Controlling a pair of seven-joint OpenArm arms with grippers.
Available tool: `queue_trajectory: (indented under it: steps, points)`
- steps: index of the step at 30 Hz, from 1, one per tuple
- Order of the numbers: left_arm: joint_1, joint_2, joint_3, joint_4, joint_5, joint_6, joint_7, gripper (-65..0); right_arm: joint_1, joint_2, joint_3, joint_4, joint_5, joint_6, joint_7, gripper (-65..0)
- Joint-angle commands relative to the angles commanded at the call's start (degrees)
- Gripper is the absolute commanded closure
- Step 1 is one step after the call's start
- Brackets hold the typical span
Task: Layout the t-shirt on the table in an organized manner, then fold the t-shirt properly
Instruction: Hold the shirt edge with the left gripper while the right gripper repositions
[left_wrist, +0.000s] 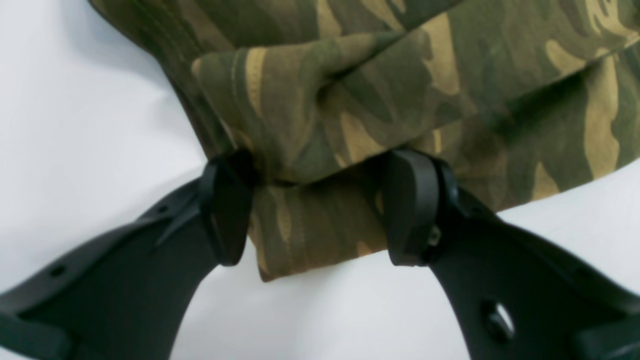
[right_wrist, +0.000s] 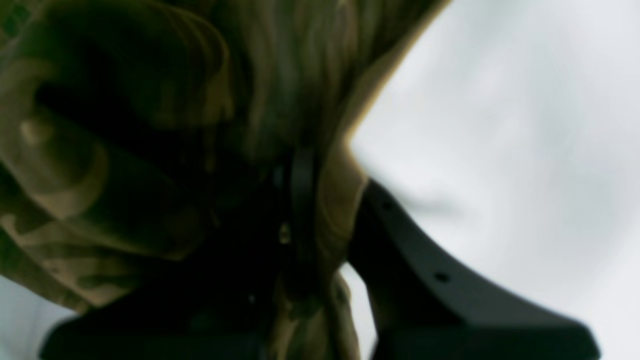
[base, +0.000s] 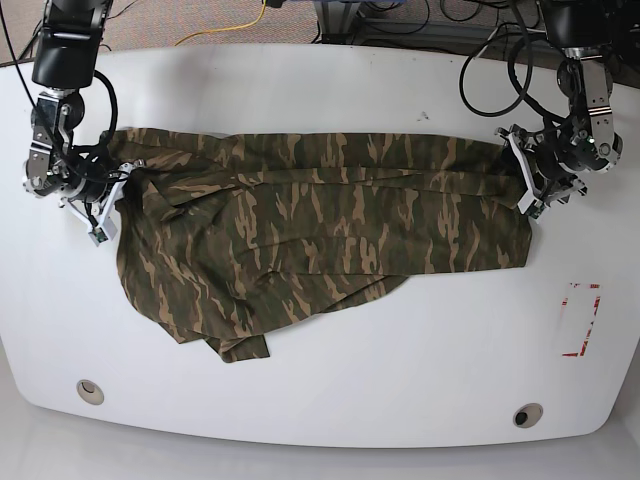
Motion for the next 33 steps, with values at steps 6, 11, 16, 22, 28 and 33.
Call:
queue_trajectory:
  steps: [6,11,16,22,28,33]
  points:
    - [0.0,-0.3,0.0,0.0,0.0,0.0,0.0,-37.9,0.2,1.7,-1.0,0.0,-0.1,0.00,1.2,-5.5]
    - [0.0,-0.7,0.0,0.0,0.0,0.0,0.0,-37.9,1.8,2.5,-1.0,-0.2,-0.1,0.00,1.2,-5.5]
    - [0.0,-0.7,0.0,0.0,0.0,0.0,0.0,-37.9,2.4,3.3,-0.9,-0.2,-0.1,0.00,1.2,-5.7]
    - [0.0,-0.7,0.0,0.0,0.0,0.0,0.0,-37.9,4.0,3.4,-0.8,-0.2,-0.1,0.00,1.3,-12.8]
    - [0.0,-0.7,0.0,0.0,0.0,0.0,0.0,-37.9,4.4,3.4,-0.6,-0.1,-0.1,0.00,1.3,-40.9]
    - [0.0,-0.7,0.0,0.0,0.0,0.0,0.0,-37.9,4.3,3.4,2.0,0.7,0.4,0.00,1.0,-63.4]
